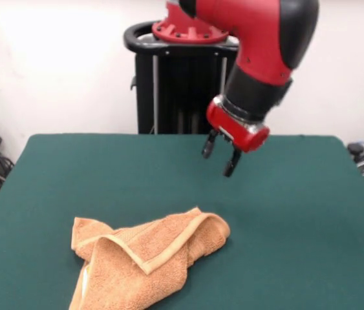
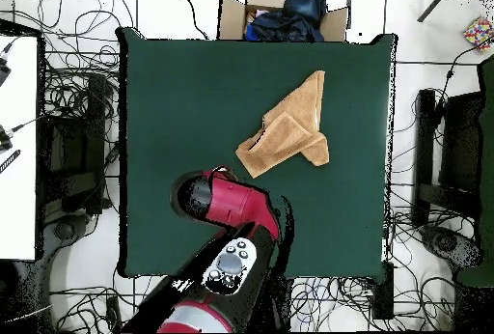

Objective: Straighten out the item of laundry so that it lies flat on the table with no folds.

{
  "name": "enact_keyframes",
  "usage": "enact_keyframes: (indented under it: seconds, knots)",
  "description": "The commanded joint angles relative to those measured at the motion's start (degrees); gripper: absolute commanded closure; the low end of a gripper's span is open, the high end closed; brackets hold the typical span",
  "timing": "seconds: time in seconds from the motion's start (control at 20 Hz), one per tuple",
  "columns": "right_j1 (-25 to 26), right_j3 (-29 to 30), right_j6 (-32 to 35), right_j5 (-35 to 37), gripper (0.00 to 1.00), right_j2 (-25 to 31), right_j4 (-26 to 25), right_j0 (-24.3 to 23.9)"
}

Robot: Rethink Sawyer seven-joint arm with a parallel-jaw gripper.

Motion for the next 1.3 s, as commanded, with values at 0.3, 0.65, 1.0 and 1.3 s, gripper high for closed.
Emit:
enact_keyframes:
  seconds: [0.3,0.65,1.0,1.3]
  knots:
    - [5.4,-3.3,21.1,3.3,0.00,2.7,13.7,3.4]
    - [-1.8,-0.7,21.6,5.1,0.00,3.3,17.5,2.7]
    - [-2.0,-6.5,18.5,13.4,0.00,-6.4,12.2,6.5]
    - [1.7,-9.1,15.4,11.5,0.00,-9.5,10.4,5.5]
